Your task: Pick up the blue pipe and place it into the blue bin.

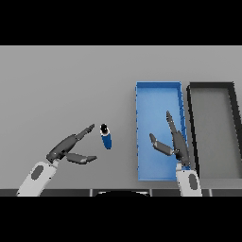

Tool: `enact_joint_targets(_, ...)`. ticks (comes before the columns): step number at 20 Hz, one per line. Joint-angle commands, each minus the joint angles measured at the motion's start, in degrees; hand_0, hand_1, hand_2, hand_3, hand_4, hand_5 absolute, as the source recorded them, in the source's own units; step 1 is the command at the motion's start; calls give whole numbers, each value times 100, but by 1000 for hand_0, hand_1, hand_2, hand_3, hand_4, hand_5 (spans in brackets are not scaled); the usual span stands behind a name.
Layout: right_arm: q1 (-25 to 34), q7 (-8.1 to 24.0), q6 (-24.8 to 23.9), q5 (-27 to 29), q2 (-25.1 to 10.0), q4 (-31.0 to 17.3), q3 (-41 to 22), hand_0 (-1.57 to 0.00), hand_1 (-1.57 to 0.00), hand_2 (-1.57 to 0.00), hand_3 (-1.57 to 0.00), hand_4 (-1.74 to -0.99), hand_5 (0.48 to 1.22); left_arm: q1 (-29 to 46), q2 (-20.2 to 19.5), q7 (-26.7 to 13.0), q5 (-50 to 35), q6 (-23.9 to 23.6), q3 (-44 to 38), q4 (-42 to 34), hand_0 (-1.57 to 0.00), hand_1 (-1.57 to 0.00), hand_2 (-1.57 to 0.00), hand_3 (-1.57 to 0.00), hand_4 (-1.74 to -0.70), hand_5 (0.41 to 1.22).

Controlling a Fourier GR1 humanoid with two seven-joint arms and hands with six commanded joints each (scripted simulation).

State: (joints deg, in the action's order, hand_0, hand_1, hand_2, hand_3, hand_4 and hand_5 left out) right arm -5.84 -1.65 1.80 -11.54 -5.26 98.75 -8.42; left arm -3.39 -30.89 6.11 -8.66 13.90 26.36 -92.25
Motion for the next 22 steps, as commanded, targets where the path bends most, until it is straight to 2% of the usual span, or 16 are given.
enact_joint_targets(1,57,90,-26,-8,75,-40,-28,1,1,1,1,-1228,621,-65,114,-47,31,-24,55,43,1,1,1,1,-1189,463)
enact_joint_targets(2,31,128,-54,-43,63,21,-29,1,1,1,1,-1230,622,-121,218,-37,86,-61,95,109,1,1,1,1,-1193,465)
enact_joint_targets(5,-61,-46,-19,-32,20,43,-23,1,1,1,1,-1229,621,-356,551,-224,120,-22,182,539,1,1,1,1,-1195,467)
enact_joint_targets(7,-71,-27,-11,-2,20,9,0,1,1,1,1,-1218,612,-461,845,-138,169,-12,257,854,1,1,1,1,-1189,469)
enact_joint_targets(12,-48,-7,-37,16,6,38,46,1,1,1,1,-1201,605,-935,1256,-165,498,-111,407,1343,1,1,1,1,-1131,462)
enact_joint_targets(14,-112,2,-30,10,5,116,24,1,1,1,1,-1204,607,-933,1455,19,316,23,432,1390,1,1,1,1,-1171,495)
enact_joint_targets(17,-69,53,4,103,-19,63,95,1,1,1,1,-1204,605,-1018,1669,182,269,-23,368,1638,1,-2,-39,-6,-1240,558)
enact_joint_targets(18,-156,-8,-5,20,-17,45,42,1,1,1,1,-1196,603,-1039,1753,186,226,-61,354,1613,1,-40,-110,-43,-1267,585)
enact_joint_targets(20,-109,20,-15,43,31,57,34,1,1,1,1,-1198,605,-1079,1870,86,193,-162,317,1655,-100,-265,-357,-215,-1317,651)
enact_joint_targets(21,-59,58,9,97,5,-3,86,1,1,1,1,-1199,605,-1043,1975,57,93,-159,306,1667,-289,-458,-539,-486,-1342,765)
enact_joint_targets(22,-47,39,14,104,-27,31,103,1,1,1,1,-1196,604,-1024,2019,17,40,-149,289,1711,-504,-677,-733,-703,-1416,856)
